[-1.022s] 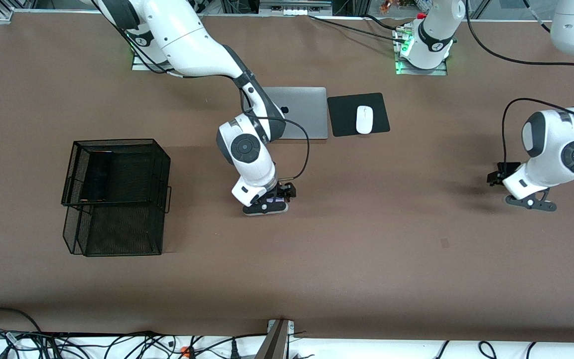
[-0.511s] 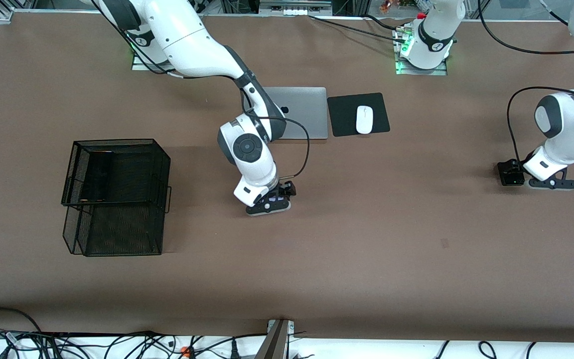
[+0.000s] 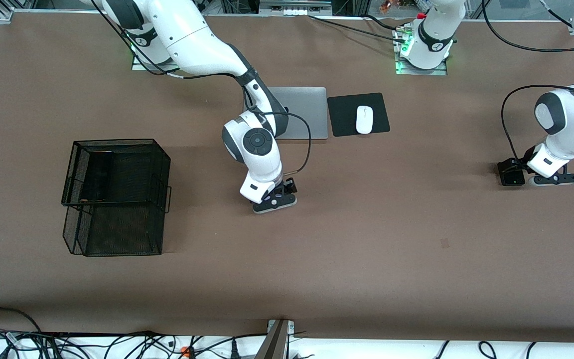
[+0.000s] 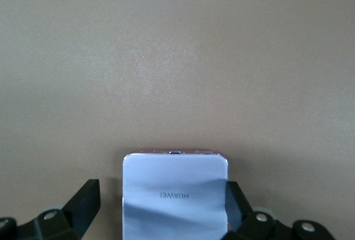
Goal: Place phones with both arms
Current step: 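Grasp the Huawei with the right gripper while the left gripper grasps the flip, then lower the white Huawei phone into the basket with the right gripper, then set the flip phone mid-table with the left gripper while the right gripper returns, then grasp the flip phone with the right gripper while the left gripper withdraws, then carry the flip phone into the basket with the right gripper and release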
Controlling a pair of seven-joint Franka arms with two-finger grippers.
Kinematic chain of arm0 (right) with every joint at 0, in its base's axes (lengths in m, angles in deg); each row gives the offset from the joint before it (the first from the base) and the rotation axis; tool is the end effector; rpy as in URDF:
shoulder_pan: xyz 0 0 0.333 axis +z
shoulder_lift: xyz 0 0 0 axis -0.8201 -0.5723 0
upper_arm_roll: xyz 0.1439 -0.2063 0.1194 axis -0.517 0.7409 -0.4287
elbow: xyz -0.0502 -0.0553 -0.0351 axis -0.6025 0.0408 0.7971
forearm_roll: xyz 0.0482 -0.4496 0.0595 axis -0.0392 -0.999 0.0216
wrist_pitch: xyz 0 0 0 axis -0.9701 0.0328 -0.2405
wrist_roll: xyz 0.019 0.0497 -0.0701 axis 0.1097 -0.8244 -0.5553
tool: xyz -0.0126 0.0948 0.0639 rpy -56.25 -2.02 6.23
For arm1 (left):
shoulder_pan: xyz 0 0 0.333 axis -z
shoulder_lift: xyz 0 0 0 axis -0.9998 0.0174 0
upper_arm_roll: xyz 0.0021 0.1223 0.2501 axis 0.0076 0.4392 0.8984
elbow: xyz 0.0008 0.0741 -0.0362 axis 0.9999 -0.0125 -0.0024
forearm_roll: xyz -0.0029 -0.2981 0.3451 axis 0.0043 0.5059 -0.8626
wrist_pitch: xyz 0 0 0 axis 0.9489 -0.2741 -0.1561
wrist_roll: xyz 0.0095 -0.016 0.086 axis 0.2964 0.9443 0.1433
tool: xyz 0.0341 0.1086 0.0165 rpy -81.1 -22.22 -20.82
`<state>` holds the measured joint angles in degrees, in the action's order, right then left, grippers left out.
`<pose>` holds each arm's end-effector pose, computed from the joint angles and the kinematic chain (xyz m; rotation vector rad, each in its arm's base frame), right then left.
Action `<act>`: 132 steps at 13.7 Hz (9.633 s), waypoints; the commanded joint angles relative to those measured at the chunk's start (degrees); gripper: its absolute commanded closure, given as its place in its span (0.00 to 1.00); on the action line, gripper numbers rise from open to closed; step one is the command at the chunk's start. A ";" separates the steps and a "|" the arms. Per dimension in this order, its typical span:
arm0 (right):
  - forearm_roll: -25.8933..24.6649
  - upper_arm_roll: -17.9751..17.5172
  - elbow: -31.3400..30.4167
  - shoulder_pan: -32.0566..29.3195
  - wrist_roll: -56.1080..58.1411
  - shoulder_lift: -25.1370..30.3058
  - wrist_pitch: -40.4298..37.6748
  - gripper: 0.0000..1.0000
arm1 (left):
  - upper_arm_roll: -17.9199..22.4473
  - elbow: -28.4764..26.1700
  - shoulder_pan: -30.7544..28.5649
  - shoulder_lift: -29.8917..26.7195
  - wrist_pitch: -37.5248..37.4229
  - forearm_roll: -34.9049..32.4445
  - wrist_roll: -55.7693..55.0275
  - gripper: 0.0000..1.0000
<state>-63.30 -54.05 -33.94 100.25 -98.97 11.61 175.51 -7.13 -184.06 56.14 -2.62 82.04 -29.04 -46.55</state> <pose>0.6051 0.4839 0.1141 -3.0701 -0.4075 -0.2746 0.5117 0.2387 0.0901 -3.0900 -0.1289 0.0105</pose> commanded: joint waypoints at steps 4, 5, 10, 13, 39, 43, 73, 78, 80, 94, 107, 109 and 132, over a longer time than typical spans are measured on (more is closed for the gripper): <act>-3.57 0.04 0.67 0.10 0.85 -0.35 -0.12 0.00 | -0.74 -0.80 -1.33 0.91 2.85 1.05 -0.30 0.00; -3.57 0.04 0.67 0.10 0.94 -0.35 -0.12 0.00 | -0.74 -0.71 -1.42 0.91 2.85 1.05 -0.22 0.00; -4.80 0.04 0.49 0.02 1.12 -0.44 -0.12 0.00 | -0.74 -0.62 -1.94 1.96 4.42 1.05 -0.13 0.00; -4.98 0.04 0.14 0.10 0.94 -0.96 -0.03 0.00 | -0.74 -0.53 -2.12 2.49 4.52 0.97 0.05 0.00; -4.28 10.48 -0.13 -13.69 15.42 18.02 -28.16 1.00 | -1.17 6.04 0.77 4.87 -0.82 1.14 -6.62 1.00; -4.19 11.11 1.89 -22.03 26.06 16.27 -25.63 1.00 | -1.26 10.62 5.95 4.87 -7.85 1.14 -14.08 1.00; 12.42 11.11 -1.54 -29.87 27.92 8.09 -14.02 0.01 | -0.56 61.49 71.25 33.51 -24.49 6.59 -59.72 1.00; 11.90 11.02 4.60 -29.52 28.63 7.74 -13.47 0.02 | 2.08 72.32 75.48 40.02 -23.43 6.50 -59.72 1.00; 11.90 10.94 5.58 -29.34 28.45 8.09 -14.79 0.02 | 2.43 72.24 76.45 40.72 -22.73 6.41 -60.15 1.00; 8.47 11.29 3.74 -14.24 6.42 17.76 -32.38 0.03 | 4.63 73.03 74.01 37.14 -26.13 6.76 -66.75 0.00; 9.61 7.96 4.27 3.27 -11.10 4.94 -13.04 0.01 | 3.39 54.23 44.13 14.90 -47.77 5.54 -39.95 0.00; 9.61 5.67 4.09 3.27 -12.42 2.91 -12.95 0.01 | 3.40 54.22 40.26 11.65 -51.45 5.53 -35.57 0.00; 9.52 5.57 0.49 3.97 -6.44 -0.35 -11.02 0.01 | 3.31 39.63 32.16 -19.92 -68.60 13.01 -14.28 0.00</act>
<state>-53.82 -48.37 -33.19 104.04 -106.13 11.44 163.51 -4.46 -142.10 87.93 -20.53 12.00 -17.33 -62.24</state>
